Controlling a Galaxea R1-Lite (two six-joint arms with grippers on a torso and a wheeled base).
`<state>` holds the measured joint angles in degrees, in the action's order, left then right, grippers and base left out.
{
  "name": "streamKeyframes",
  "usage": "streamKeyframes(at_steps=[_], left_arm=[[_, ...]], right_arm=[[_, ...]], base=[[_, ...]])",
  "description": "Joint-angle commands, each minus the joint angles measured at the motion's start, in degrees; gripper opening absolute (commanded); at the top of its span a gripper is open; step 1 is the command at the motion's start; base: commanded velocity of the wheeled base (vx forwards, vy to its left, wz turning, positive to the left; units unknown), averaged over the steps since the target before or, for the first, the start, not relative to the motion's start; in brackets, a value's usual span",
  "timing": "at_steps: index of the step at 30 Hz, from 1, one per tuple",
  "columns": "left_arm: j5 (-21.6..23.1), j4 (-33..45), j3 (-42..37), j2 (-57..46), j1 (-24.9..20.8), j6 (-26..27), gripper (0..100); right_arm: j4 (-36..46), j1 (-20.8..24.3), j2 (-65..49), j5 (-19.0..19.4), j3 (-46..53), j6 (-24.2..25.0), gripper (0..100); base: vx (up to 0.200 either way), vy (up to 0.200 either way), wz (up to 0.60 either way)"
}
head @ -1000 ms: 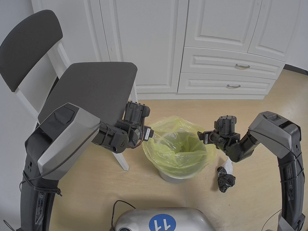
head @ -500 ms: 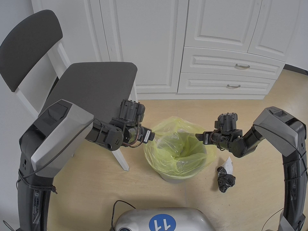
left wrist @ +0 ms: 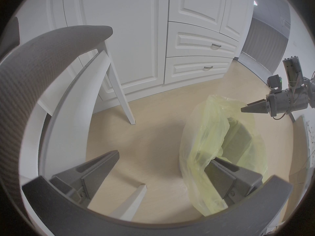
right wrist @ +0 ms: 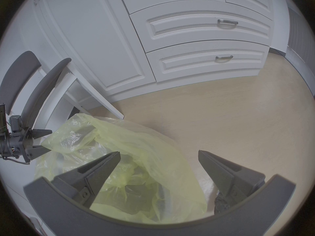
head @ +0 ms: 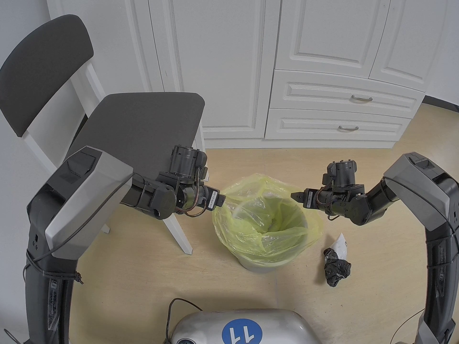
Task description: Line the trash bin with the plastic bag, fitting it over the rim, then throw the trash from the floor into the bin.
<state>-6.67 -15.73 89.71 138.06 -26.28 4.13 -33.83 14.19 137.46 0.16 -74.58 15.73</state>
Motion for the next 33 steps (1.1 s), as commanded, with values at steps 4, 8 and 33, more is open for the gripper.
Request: streamKeyframes(at_steps=[4,8,33], left_arm=[[-2.38,-0.01,4.42,3.62,0.00,-0.44,100],[-3.09,-0.01,7.58,5.29,-0.26,-1.50,100],[-7.04,0.17,24.88,22.78,4.49,-4.04,100]], right_arm=[[-0.01,-0.13,0.18,-0.33,-0.04,-0.26,100],[0.08,0.05,0.44,-0.25,0.75,-0.70,100],[0.43,-1.80,16.35,-6.49,-18.32,6.69,100]], base=[[0.000,0.000,0.00],[0.000,0.000,0.00],[0.000,0.000,0.00]])
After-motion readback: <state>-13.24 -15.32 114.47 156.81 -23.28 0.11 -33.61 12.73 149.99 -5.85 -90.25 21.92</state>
